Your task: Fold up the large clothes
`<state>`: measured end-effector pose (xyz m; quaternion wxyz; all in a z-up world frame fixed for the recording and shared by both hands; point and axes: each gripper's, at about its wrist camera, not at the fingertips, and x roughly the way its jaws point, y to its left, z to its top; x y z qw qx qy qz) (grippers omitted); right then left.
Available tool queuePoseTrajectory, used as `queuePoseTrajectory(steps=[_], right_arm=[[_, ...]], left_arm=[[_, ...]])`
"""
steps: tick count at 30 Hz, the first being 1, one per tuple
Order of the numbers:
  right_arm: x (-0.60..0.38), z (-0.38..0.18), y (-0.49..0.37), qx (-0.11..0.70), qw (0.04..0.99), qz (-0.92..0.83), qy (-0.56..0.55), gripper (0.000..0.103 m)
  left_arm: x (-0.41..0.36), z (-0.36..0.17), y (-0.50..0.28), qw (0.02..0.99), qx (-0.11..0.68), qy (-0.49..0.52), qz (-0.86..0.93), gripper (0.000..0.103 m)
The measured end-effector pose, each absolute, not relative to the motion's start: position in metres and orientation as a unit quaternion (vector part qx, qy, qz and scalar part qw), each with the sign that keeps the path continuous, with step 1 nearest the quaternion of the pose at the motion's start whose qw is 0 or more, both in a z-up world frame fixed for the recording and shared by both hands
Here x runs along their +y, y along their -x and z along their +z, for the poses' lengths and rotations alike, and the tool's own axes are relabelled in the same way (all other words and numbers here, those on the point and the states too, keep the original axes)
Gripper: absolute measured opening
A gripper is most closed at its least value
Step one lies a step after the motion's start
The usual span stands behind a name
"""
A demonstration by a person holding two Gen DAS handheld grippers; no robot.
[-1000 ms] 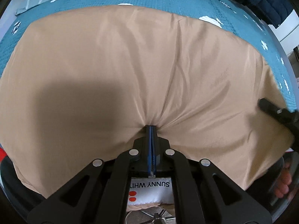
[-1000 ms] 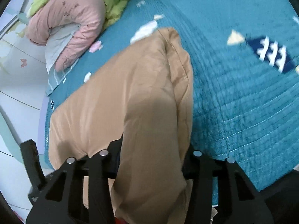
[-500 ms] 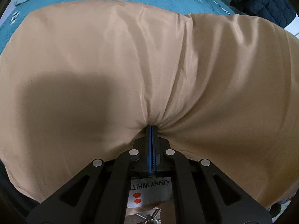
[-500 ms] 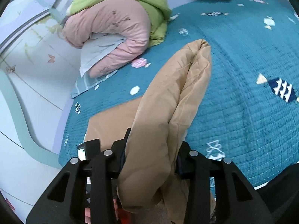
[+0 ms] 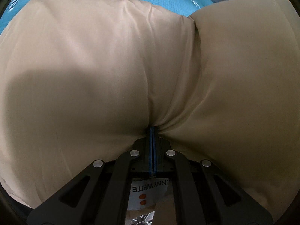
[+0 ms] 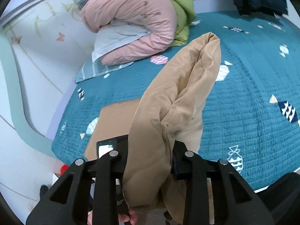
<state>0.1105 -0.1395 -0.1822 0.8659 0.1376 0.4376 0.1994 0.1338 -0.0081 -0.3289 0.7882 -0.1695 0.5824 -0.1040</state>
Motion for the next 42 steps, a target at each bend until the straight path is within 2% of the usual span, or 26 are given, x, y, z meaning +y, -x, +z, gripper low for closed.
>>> queuePoseTrajectory(steps=[6, 11, 16, 22, 24, 26, 29, 31, 37, 39, 42], right_arm=[[-0.096, -0.172, -0.107, 0.439, 0.863, 0.230, -0.094, 0.029], [-0.055, -0.171, -0.113, 0.447, 0.853, 0.261, -0.069, 0.029], [0.004, -0.193, -0.120, 0.471, 0.831, 0.294, -0.034, 0.029], [0.060, -0.238, -0.134, 0.520, 0.802, 0.292, -0.018, 0.030], [0.074, -0.253, -0.141, 0.537, 0.791, 0.293, -0.023, 0.033], [0.088, -0.266, -0.147, 0.560, 0.768, 0.307, -0.046, 0.050], [0.100, -0.270, -0.144, 0.575, 0.735, 0.352, -0.076, 0.062], [0.104, -0.268, -0.137, 0.578, 0.722, 0.373, -0.069, 0.062], [0.084, -0.261, -0.140, 0.600, 0.656, 0.429, -0.159, 0.062], [0.076, -0.252, -0.139, 0.596, 0.642, 0.448, -0.178, 0.062], [0.059, -0.234, -0.135, 0.581, 0.632, 0.468, -0.210, 0.062]], left_arm=[[0.010, -0.312, -0.119, 0.783, 0.582, 0.173, -0.137, 0.003], [0.059, -0.278, -0.093, 0.803, 0.563, 0.155, -0.117, 0.003], [0.124, -0.265, -0.070, 0.816, 0.550, 0.168, -0.051, 0.003], [0.184, -0.276, -0.053, 0.802, 0.562, 0.203, 0.015, 0.004], [0.201, -0.282, -0.048, 0.795, 0.568, 0.212, 0.034, 0.004], [0.206, -0.285, -0.050, 0.785, 0.575, 0.225, 0.048, 0.004], [0.224, -0.288, -0.038, 0.778, 0.582, 0.228, 0.068, 0.004], [0.235, -0.284, -0.032, 0.777, 0.580, 0.230, 0.077, 0.004], [0.231, -0.251, -0.025, 0.791, 0.563, 0.223, 0.086, 0.004], [0.226, -0.241, -0.025, 0.797, 0.556, 0.220, 0.081, 0.012], [0.217, -0.226, -0.031, 0.805, 0.548, 0.217, 0.064, 0.012]])
